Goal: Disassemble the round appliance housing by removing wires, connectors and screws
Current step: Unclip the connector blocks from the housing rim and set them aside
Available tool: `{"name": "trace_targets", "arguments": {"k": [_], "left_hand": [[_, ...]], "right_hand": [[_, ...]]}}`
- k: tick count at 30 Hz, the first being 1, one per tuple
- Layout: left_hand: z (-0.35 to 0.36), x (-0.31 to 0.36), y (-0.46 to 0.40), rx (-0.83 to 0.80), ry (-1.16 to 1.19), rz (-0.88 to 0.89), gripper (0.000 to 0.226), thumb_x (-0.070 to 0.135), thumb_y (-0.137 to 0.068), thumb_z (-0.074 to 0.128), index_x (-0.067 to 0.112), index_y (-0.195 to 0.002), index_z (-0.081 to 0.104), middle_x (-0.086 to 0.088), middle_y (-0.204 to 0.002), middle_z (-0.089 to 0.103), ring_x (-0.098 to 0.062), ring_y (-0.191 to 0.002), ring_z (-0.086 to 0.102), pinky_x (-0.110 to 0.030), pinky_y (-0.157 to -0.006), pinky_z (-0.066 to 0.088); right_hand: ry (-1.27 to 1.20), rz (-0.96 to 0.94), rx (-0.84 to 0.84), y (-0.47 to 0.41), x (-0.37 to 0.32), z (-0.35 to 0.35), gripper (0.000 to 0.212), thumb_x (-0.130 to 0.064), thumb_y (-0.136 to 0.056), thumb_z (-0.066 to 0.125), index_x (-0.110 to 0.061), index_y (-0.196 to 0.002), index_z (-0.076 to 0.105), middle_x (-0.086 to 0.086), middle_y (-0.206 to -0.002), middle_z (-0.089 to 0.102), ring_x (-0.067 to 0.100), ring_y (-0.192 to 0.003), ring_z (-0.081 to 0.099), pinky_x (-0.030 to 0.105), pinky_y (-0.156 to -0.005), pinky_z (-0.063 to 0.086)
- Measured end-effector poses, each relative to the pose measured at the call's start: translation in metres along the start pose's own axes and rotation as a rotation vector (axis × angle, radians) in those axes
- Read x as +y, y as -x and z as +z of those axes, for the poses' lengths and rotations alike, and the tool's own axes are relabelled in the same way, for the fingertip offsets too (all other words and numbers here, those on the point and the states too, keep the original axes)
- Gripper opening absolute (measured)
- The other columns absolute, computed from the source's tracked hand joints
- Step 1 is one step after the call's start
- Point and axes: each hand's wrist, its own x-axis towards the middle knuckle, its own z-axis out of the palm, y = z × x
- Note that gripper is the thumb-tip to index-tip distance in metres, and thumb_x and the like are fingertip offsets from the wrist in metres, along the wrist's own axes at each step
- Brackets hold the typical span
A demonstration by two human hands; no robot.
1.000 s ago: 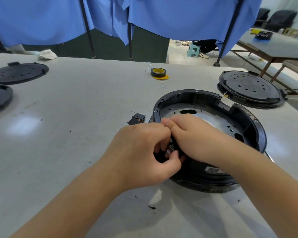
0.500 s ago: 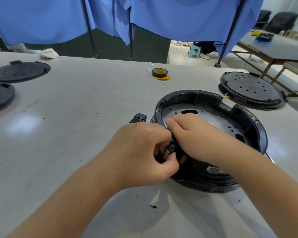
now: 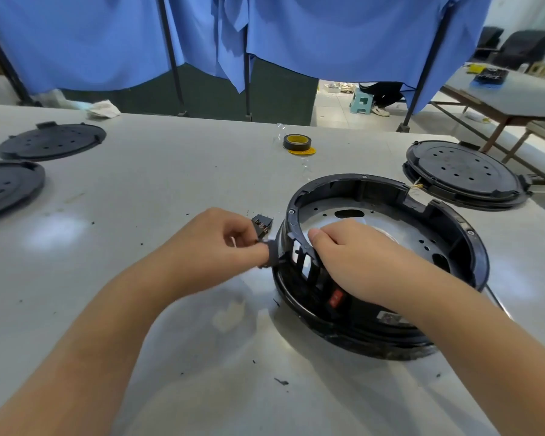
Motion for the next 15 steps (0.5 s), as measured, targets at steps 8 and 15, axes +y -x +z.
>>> {"name": "trace_targets", "arguments": {"k": [8,15], "left_hand": [[0.014,-0.033,-0.021,0.209,-0.062,-0.206,0.02,0.032,-0.082,0.063,0.018,-0.068,0.064,-0.001,-0.064,0.065,-0.01,-0.048,0.051,-0.025,-0.054,0.04],[0.027,-0.036,-0.026,0.404,-0.299,-0.191,0.024,0.045,-0.084,0.059,0.027,-0.069,0.058,0.009,-0.067,0.057,-0.01,-0.073,0.056,-0.032,-0.079,0.031]], "right_hand": [[-0.02,0.001,-0.012,0.001,-0.001,-0.001,0.046,-0.039,-0.102,0.028,-0.016,-0.061,0.031,-0.001,-0.054,0.033,0.015,-0.049,0.034,0.027,-0.047,0.027],[-0.027,0.001,-0.016,0.001,-0.001,-0.001,0.046,-0.04,-0.102,0.028,-0.016,-0.062,0.033,-0.002,-0.053,0.034,0.014,-0.049,0.035,0.028,-0.048,0.027]]}}
